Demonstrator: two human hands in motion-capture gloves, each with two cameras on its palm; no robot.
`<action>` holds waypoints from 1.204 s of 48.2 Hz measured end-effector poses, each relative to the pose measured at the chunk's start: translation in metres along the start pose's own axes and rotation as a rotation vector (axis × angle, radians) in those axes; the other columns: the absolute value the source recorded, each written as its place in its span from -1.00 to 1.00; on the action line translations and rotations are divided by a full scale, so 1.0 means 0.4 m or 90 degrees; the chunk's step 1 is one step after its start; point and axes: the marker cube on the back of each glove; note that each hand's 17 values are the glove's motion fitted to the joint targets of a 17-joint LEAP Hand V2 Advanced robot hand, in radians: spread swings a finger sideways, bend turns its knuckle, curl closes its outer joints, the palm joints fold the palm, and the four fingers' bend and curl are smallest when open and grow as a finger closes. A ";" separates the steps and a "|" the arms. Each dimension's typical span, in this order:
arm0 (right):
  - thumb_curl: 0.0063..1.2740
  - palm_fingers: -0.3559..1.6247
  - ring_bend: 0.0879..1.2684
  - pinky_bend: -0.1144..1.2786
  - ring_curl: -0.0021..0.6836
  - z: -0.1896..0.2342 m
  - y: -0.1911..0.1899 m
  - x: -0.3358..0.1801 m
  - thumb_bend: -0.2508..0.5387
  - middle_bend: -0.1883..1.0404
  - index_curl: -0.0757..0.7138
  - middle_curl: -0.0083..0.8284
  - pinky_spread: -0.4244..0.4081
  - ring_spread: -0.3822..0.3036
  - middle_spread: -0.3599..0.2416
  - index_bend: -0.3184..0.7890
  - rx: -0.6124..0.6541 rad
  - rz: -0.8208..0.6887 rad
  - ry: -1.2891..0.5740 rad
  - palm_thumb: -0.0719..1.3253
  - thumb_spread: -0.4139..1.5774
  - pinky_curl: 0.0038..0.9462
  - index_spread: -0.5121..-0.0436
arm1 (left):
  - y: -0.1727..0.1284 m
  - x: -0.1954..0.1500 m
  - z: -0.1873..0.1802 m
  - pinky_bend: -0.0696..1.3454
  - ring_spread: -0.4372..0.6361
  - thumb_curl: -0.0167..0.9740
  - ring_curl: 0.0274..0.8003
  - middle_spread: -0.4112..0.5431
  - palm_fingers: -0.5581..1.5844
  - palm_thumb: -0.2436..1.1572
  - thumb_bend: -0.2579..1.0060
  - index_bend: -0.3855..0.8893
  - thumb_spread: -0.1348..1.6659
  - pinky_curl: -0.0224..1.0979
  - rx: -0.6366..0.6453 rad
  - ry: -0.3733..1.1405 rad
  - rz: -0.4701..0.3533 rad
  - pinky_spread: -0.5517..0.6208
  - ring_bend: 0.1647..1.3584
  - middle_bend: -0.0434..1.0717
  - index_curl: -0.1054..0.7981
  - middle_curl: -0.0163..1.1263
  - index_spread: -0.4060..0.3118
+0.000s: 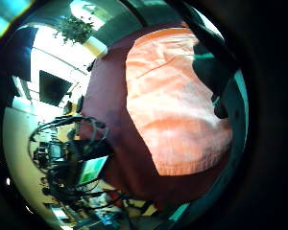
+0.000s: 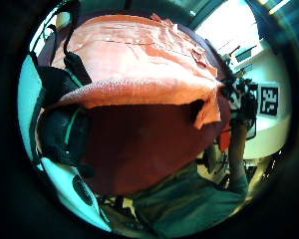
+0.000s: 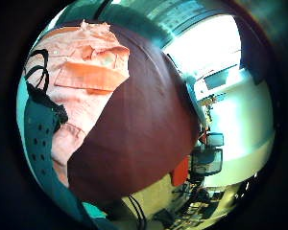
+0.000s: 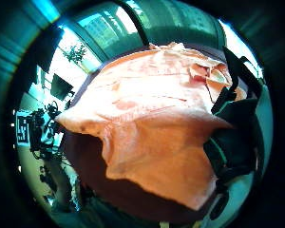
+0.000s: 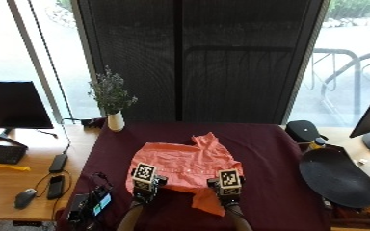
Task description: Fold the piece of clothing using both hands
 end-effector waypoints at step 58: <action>-0.52 0.19 -0.31 -0.25 0.33 -0.050 -0.401 0.096 -0.36 -0.18 0.16 0.19 -0.06 -0.42 -0.44 -0.32 -0.039 0.263 -0.123 0.54 0.79 -0.20 -0.06 | -0.331 -0.066 0.111 -0.48 -0.38 -0.42 -0.01 -0.63 0.10 0.28 -0.63 -0.27 0.63 -0.77 -0.102 0.134 -0.173 0.35 -0.49 -0.21 0.21 -0.10 -0.40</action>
